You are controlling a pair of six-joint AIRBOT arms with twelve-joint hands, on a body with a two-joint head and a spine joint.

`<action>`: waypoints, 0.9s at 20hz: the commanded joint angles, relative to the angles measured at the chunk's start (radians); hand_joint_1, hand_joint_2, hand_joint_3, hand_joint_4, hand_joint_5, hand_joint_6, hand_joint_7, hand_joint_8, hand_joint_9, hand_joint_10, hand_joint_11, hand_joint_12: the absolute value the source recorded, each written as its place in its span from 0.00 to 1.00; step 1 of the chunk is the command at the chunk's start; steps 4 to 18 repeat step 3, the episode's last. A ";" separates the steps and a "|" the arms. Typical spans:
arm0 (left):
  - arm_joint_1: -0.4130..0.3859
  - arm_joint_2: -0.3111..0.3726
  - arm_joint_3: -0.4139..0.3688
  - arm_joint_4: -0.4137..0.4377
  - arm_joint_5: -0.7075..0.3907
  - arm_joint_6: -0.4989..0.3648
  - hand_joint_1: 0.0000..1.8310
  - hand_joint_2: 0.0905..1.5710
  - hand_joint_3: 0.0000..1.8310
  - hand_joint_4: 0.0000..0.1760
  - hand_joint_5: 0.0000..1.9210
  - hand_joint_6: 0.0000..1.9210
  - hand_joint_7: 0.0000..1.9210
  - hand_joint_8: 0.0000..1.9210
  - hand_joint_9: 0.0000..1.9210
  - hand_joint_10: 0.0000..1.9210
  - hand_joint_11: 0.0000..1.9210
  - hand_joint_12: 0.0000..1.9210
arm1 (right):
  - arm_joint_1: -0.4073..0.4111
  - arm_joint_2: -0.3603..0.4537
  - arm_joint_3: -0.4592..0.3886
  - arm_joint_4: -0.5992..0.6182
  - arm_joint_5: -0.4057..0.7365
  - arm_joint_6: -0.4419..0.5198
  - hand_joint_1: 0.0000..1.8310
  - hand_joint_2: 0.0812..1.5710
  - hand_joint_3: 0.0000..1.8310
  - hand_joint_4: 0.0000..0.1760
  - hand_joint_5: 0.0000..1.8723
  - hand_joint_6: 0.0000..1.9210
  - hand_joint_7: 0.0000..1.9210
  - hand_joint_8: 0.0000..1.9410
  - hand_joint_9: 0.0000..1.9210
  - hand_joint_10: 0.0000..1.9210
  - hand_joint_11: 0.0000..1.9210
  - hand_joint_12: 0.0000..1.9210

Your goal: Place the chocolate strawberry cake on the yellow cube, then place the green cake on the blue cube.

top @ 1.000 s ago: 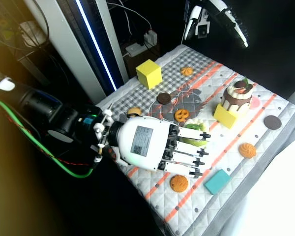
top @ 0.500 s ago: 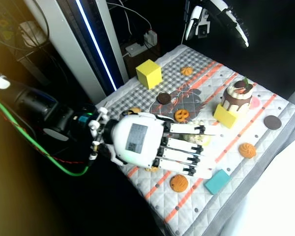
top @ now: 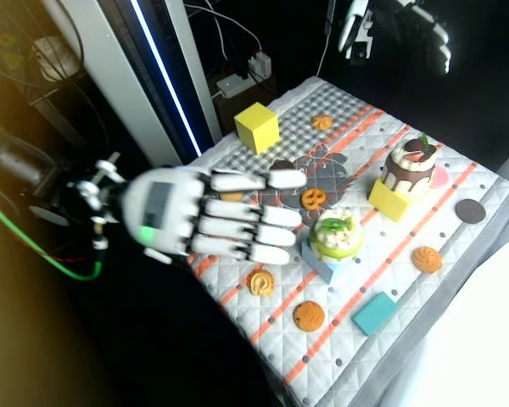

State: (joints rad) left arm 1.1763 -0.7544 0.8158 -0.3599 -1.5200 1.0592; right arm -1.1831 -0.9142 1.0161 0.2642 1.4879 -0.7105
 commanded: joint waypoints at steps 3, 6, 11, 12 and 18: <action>-0.001 0.002 -0.022 0.059 -0.211 -0.032 0.26 0.74 0.02 0.70 0.00 0.00 0.00 0.00 0.00 0.00 0.00 0.00 | -0.027 0.011 -0.016 -0.025 0.275 0.025 0.36 0.61 0.00 0.96 0.00 0.00 0.00 0.00 0.00 0.00 0.00 0.00; -0.001 0.002 -0.022 0.059 -0.211 -0.032 0.26 0.74 0.02 0.70 0.00 0.00 0.00 0.00 0.00 0.00 0.00 0.00 | -0.027 0.011 -0.016 -0.025 0.275 0.025 0.36 0.61 0.00 0.96 0.00 0.00 0.00 0.00 0.00 0.00 0.00 0.00; -0.001 0.002 -0.022 0.059 -0.211 -0.032 0.26 0.74 0.02 0.70 0.00 0.00 0.00 0.00 0.00 0.00 0.00 0.00 | -0.027 0.011 -0.016 -0.025 0.275 0.025 0.36 0.61 0.00 0.96 0.00 0.00 0.00 0.00 0.00 0.00 0.00 0.00; -0.001 0.002 -0.022 0.059 -0.211 -0.032 0.26 0.74 0.02 0.70 0.00 0.00 0.00 0.00 0.00 0.00 0.00 0.00 | -0.027 0.011 -0.016 -0.025 0.275 0.025 0.36 0.61 0.00 0.96 0.00 0.00 0.00 0.00 0.00 0.00 0.00 0.00; -0.001 0.002 -0.022 0.059 -0.211 -0.032 0.26 0.74 0.02 0.70 0.00 0.00 0.00 0.00 0.00 0.00 0.00 0.00 | -0.027 0.011 -0.016 -0.025 0.275 0.025 0.36 0.61 0.00 0.96 0.00 0.00 0.00 0.00 0.00 0.00 0.00 0.00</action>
